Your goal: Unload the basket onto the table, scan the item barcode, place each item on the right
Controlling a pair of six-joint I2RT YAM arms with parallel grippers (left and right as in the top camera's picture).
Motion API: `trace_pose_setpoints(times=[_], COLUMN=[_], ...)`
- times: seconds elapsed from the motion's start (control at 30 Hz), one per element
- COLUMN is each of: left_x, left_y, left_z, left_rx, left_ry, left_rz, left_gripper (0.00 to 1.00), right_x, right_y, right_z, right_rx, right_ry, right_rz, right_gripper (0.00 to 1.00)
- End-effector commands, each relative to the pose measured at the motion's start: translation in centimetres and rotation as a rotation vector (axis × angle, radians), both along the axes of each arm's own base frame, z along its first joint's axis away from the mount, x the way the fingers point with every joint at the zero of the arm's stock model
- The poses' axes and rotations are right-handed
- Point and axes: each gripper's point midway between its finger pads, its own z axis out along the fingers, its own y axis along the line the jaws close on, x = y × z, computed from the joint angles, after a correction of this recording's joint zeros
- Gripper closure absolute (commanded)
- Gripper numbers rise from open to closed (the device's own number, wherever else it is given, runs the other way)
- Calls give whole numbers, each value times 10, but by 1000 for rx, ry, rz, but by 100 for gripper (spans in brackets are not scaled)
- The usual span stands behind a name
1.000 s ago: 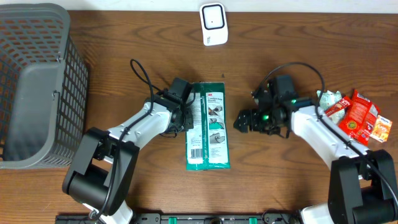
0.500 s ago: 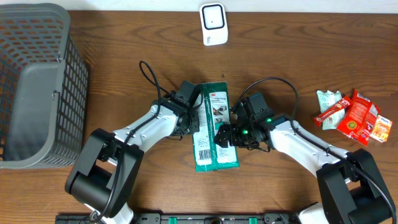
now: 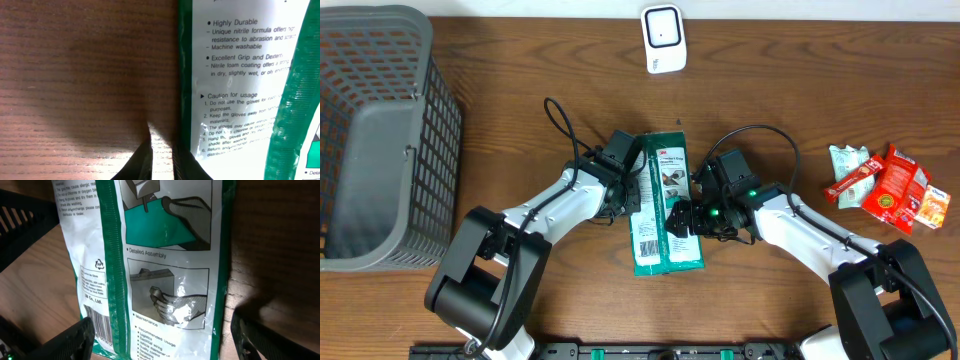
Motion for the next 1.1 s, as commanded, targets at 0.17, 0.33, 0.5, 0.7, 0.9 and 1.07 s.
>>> trace_pose_setpoints(times=[0.17,0.33,0.5,0.7,0.9,1.07], left_x=[-18,-18,-18,-18,-18,-18], left_y=[4,5,4,4,4,4], left_z=[-19,-19,-19,-19,-19,-19], left_rx=[19,19,19,19,19,19], left_ry=[71,71,70,70,70,71], left_rz=[0,0,0,0,0,0], left_gripper=[83,79,79,79,79,79], right_x=[0,3,4,10,8,12], right_y=[0,1,1,4,16,10], right_z=[-3,-1,-2,-9,-9,-10], right_rx=[-11,-4,-4,2,101,100], right_ry=[-27,-49,-49,-60,-21,-23], right_rz=[21,31,31,30,51,33], right_gripper=[17,15,14,10,13,14])
